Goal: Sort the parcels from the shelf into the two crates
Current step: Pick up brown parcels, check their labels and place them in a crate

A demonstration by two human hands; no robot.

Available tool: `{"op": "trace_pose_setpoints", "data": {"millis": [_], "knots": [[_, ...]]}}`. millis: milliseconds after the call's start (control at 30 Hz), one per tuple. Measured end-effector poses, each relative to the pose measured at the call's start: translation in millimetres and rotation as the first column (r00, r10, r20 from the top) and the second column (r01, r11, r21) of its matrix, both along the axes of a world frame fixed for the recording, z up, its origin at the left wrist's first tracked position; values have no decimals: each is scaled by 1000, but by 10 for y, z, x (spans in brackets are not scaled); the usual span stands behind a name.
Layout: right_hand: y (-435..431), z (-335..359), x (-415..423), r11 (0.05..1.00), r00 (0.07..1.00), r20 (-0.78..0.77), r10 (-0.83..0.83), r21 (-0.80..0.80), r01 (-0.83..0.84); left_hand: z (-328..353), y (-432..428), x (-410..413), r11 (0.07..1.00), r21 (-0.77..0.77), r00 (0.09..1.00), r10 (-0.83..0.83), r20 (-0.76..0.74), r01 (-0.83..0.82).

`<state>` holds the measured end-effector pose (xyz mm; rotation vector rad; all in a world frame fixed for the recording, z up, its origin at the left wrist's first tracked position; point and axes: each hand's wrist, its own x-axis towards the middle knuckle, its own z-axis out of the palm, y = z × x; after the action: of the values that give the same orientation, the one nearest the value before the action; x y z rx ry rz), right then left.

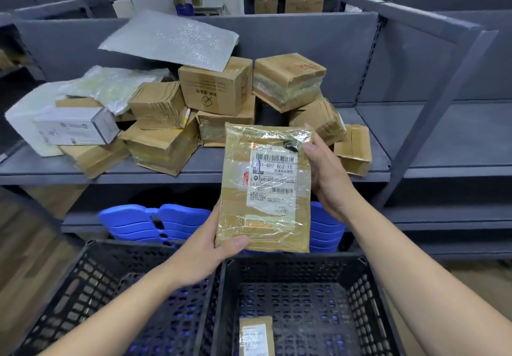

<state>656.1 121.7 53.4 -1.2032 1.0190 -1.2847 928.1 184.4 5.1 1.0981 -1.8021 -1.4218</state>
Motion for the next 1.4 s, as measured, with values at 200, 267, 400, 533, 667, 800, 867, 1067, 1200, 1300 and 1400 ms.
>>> {"op": "trace_pose_setpoints", "data": {"millis": [200,267,400,533,667,800,867,1067,1200,1300,1400], "knots": [[110,51,187,998,999,11,-44,-41,45,-92,114,48,988,7,988,154,0,-154],[158,65,226,997,999,19,-44,-57,45,-92,145,34,983,15,983,181,-19,-181],[334,32,312,996,1000,-17,12,-83,-14,-67,167,57,968,90,964,245,-105,-236],[568,-205,442,990,979,-198,38,-129,-65,15,124,78,941,129,926,331,-181,-312],[684,-367,544,979,971,-239,-18,-201,-32,58,82,121,947,131,931,313,-186,-292],[730,-474,640,958,965,-255,-56,-285,-19,88,101,124,955,122,932,292,-213,-271],[741,-516,708,956,960,-250,-124,-290,48,91,93,126,961,94,938,276,-208,-261],[632,-248,786,938,795,536,-286,325,119,-48,19,269,943,-9,900,315,-301,-333],[506,-261,769,773,564,786,-253,515,-372,-112,-35,381,907,32,838,401,-370,-420],[430,-399,856,750,480,842,-247,480,-456,-103,-42,423,907,38,841,405,-360,-420],[391,-551,893,738,413,888,-202,415,-532,-51,-51,435,902,-2,853,406,-329,-431]]}}
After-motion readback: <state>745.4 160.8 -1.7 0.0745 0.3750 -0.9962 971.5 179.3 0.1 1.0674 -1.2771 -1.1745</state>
